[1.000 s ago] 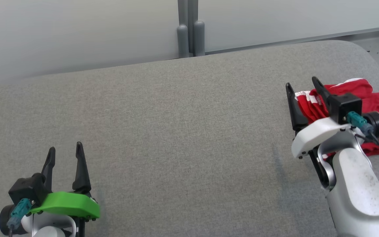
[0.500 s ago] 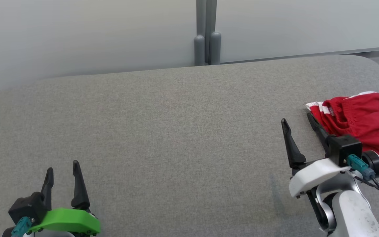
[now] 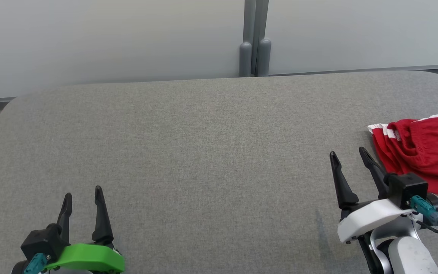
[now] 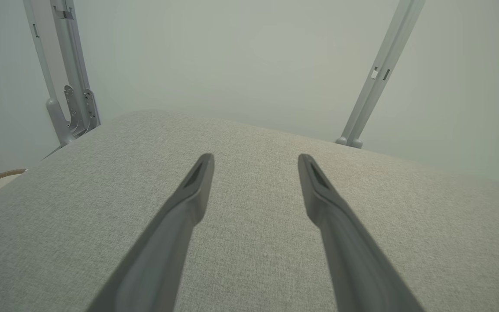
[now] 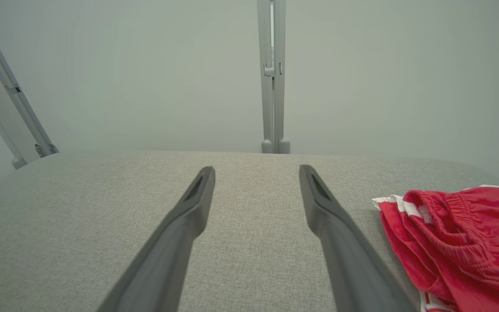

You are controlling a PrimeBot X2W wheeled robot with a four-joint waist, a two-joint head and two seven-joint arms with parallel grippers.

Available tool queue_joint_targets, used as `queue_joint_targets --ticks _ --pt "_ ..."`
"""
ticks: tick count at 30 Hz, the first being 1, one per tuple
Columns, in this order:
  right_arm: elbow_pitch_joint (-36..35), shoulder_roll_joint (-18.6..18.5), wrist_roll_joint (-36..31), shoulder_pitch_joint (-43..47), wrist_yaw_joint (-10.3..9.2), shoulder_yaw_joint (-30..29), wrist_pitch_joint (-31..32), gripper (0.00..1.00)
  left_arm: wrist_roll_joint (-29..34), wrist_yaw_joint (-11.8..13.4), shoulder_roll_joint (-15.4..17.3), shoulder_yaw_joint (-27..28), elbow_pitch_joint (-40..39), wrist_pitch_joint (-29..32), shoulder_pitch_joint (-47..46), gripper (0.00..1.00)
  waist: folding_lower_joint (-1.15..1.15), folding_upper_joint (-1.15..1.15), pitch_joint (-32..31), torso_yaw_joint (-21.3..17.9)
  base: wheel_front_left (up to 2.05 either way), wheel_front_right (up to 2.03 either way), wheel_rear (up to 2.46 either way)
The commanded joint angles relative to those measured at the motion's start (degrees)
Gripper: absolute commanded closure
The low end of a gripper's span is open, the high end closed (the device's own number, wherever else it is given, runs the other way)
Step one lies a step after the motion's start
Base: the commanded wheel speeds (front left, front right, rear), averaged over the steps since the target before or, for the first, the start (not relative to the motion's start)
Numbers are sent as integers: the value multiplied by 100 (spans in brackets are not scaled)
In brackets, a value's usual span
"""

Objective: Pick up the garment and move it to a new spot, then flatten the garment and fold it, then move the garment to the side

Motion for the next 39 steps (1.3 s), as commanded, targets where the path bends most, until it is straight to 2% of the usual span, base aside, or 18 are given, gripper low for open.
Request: queue_joint_targets --ticks 1,6,30,31,35,39 --pt "-37 -8 43 58 -1 -1 -37 0 23 -37 4 10 12 -15 -29 0 0 62 -5 2 0 0 0" --pt "-47 -8 97 86 -1 10 -20 0 64 -119 38 14 61 -16 -182 0 0 62 -18 -13 0 0 0" --pt "-90 -7 79 8 -1 -84 -9 0 154 -211 44 -34 170 -16 -332 0 0 62 51 -76 0 0 0" --pt "-67 0 79 9 0 -73 6 100 105 -199 7 -42 170 0 -248 100 0 0 52 -76 0 0 0" --pt "123 31 93 102 0 -65 13 100 75 -201 -77 -101 331 37 -135 100 0 0 54 -77 0 0 0" --pt "176 25 576 82 0 -106 70 100 -273 -298 -140 14 339 142 -163 100 0 2 51 -80 0 0 0"
